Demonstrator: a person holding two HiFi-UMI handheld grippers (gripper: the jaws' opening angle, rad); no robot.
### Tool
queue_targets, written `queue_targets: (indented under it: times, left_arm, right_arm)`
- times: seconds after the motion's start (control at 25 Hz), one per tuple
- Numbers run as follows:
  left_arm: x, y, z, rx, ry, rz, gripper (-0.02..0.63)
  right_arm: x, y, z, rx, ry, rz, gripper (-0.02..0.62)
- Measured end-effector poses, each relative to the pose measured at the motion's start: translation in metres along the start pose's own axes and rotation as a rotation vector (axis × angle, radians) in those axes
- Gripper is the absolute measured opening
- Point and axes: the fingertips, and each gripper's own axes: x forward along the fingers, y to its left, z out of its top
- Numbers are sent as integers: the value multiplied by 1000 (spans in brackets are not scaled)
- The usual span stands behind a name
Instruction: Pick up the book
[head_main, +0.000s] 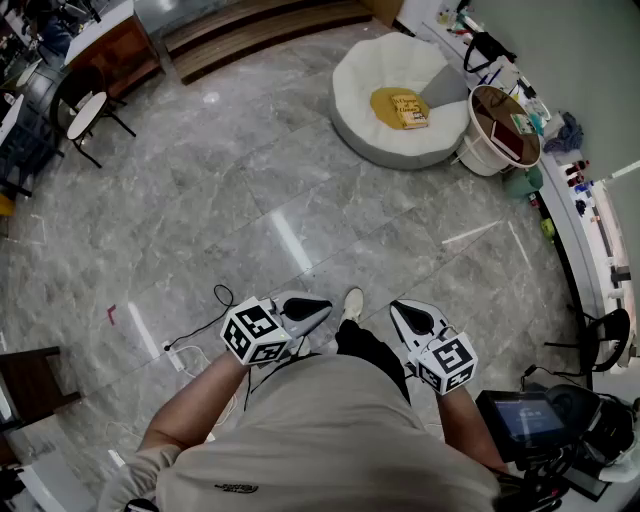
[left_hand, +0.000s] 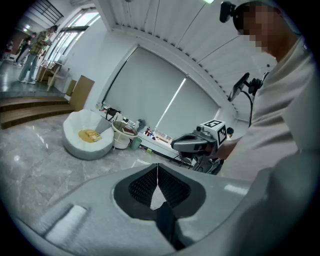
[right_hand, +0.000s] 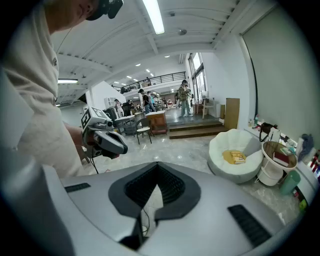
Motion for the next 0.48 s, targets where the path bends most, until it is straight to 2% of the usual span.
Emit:
queue_targets:
  times: [0.12, 0.24, 0.48]
  left_arm:
    - [27, 1, 15, 21, 20, -1, 9]
    - [51, 6, 37, 26, 6, -12, 9]
    - [116, 18, 88, 13, 23, 4, 9]
  right_arm:
    - [-6, -25, -3, 8, -1, 5, 12]
    - [-8, -60, 4, -6, -20, -3, 12]
    - [-17, -133, 18, 14, -54, 18, 12]
